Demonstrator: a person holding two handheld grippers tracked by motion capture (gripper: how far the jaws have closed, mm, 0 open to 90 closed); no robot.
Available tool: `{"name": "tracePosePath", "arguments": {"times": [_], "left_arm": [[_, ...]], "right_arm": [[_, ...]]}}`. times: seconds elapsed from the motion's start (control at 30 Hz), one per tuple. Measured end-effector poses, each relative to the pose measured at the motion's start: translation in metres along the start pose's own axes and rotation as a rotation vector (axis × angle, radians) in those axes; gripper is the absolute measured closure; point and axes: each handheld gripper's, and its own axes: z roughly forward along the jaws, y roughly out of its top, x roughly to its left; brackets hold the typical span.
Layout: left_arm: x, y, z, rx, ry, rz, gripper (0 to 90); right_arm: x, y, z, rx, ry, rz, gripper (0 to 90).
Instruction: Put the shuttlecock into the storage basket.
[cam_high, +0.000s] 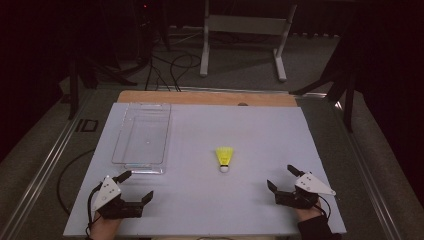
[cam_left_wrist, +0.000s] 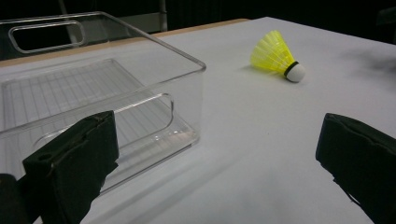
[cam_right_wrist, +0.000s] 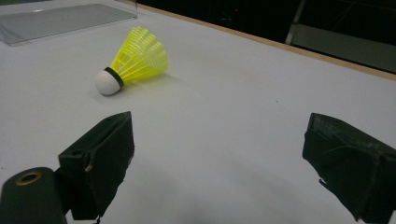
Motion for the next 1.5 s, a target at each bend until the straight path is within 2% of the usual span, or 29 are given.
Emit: {"name": "tracePosePath", "arguments": {"times": [0.17,0.37,0.73,0.83,0.97,1.03,1.17,1.23,1.3,1.43,1.5], "left_arm": [[0.003,0.000,0.000,0.016,0.023,-0.026,0.0],[-0.001,0.004,0.001,0.043,0.001,-0.045,0.0],[-0.008,0.016,0.001,0.067,0.006,-0.010,0.0],[-0.010,0.021,0.000,0.076,-0.008,-0.001,0.0],[-0.014,0.032,0.001,0.122,-0.051,-0.002,0.0],[-0.018,0.039,0.001,0.155,-0.069,0.026,0.0],[-0.023,0.053,0.001,0.202,-0.098,0.052,0.0],[-0.025,0.057,0.003,0.226,-0.096,0.065,0.0],[-0.027,0.060,0.004,0.227,-0.097,0.068,0.0],[-0.031,0.065,0.009,0.271,-0.097,0.083,0.0],[-0.032,0.066,0.010,0.285,-0.101,0.077,0.0]], "right_arm": [[0.002,0.001,0.000,-0.006,0.000,-0.012,9.2],[0.001,0.001,-0.002,-0.014,-0.002,-0.002,9.3],[0.002,0.001,-0.001,-0.010,0.000,-0.005,9.3],[0.002,0.001,-0.001,-0.009,-0.001,-0.003,9.3],[0.002,0.002,-0.002,-0.010,-0.002,-0.002,9.3],[0.003,0.002,-0.002,-0.010,-0.006,-0.004,9.3],[0.004,0.003,-0.002,-0.013,-0.006,-0.006,9.3],[0.004,0.003,-0.002,-0.013,-0.005,-0.005,9.3],[0.004,0.003,-0.002,-0.013,-0.007,-0.003,9.3],[0.004,0.003,-0.003,-0.014,-0.010,-0.002,9.3],[0.004,0.003,-0.003,-0.014,-0.012,-0.002,9.3]]}}
